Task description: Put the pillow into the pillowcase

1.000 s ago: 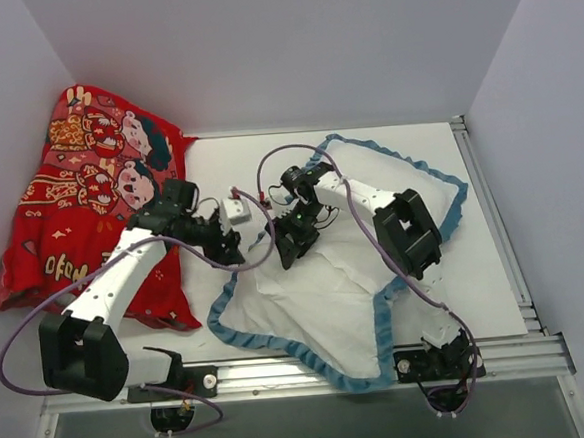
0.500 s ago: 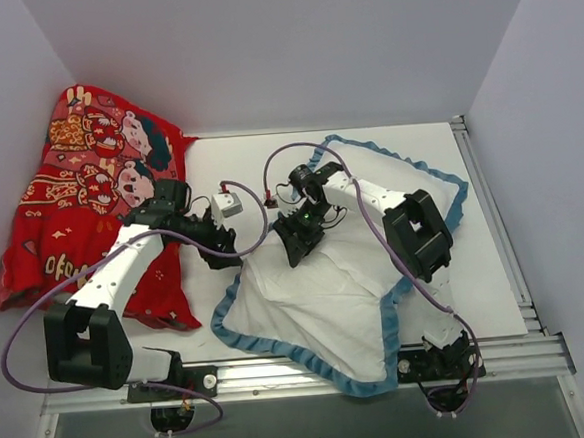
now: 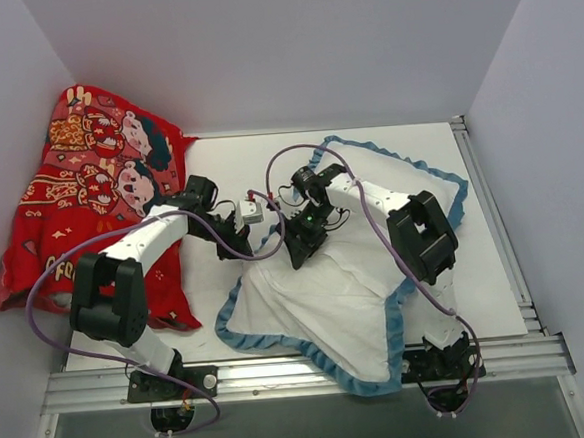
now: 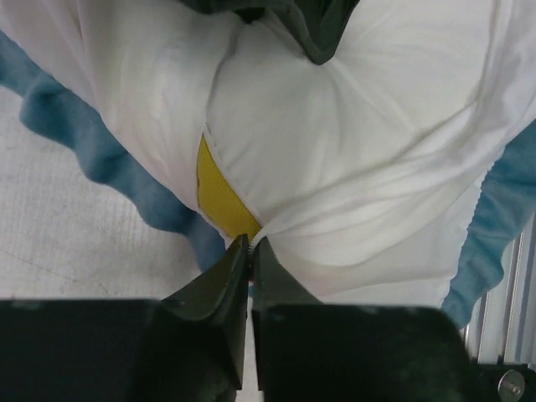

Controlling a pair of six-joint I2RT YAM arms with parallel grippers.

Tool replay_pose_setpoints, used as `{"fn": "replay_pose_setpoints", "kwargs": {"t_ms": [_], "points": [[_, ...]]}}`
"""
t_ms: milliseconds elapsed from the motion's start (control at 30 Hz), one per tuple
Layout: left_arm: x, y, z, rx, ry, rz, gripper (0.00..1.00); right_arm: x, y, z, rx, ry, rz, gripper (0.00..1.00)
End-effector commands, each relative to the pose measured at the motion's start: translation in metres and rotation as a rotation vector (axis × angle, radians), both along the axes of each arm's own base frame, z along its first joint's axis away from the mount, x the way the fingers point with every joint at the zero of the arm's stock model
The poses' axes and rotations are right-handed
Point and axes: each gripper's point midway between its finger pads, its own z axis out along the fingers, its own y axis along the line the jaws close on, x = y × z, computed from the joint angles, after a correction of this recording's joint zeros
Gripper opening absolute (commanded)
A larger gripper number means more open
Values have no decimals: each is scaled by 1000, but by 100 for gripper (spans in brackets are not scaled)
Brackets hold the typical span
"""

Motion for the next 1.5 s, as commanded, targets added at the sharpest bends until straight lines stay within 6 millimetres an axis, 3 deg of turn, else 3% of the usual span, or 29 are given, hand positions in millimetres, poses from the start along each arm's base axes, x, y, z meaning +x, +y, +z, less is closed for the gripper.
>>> {"fn": "replay_pose_setpoints", "kwargs": {"t_ms": [0,33,233,267,333,367,400,533,667,700,733,767,800,833,867,900,967,1033,1067,1133,1167,1200,1267,1333,1367,1433,1467], "points": [[11,-13,38,-97,-102,-80,5,-20,-34,0,-124,38,15,51],[17,-14,49,-113,-123,-79,0,-24,-38,-3,-131,42,32,51],[57,-5,107,-144,-245,21,0,-42,-55,-14,-164,65,87,49],[78,-7,121,-139,-317,51,0,-48,-56,-15,-158,75,105,49],[100,-9,134,-158,-331,160,0,-54,-50,-6,-100,86,115,49],[124,-13,144,-181,-420,195,0,-56,-47,-2,-71,82,129,49],[136,-11,145,-168,-452,224,0,-57,-44,8,-34,65,135,49],[170,-13,146,-124,-548,287,0,-56,-31,40,102,-11,164,49],[200,-19,168,-162,-669,333,0,-57,-22,66,218,-66,189,49],[204,-24,184,-193,-694,323,0,-53,-22,69,220,-83,185,49],[198,-34,193,-244,-689,259,0,-42,-21,75,210,-101,152,51],[189,-38,183,-240,-629,213,0,-31,-23,78,199,-108,113,53],[179,-44,186,-252,-611,155,1,-17,-25,80,190,-109,67,57],[169,-50,188,-256,-636,66,10,8,-40,86,185,-100,-55,62],[144,-52,178,-252,-561,7,14,32,-43,105,208,-144,-109,63],[126,-60,172,-254,-539,-54,16,48,-52,107,203,-136,-162,63],[83,-57,144,-194,-507,-185,19,79,-74,133,210,-181,-246,63],[49,-65,117,-117,-563,-361,22,90,-80,144,225,-186,-276,61],[32,-58,95,-57,-556,-400,31,95,-83,149,230,-177,-309,61],[36,-50,81,4,-580,-376,46,100,-77,154,245,-179,-316,58],[39,-46,80,14,-568,-327,65,103,-73,152,237,-179,-319,57],[46,-43,84,19,-564,-274,73,103,-64,141,216,-150,-320,56],[65,-31,98,1,-526,-112,75,105,-58,123,155,-145,-317,51],[85,-24,121,-50,-477,71,75,92,-45,99,107,-104,-279,51],[99,-10,126,-58,-447,171,75,89,-41,91,94,-104,-265,51],[122,2,139,-87,-369,388,75,67,-35,64,41,-61,-219,52],[134,13,132,-69,-327,473,75,57,-36,51,11,-40,-202,51]]}}
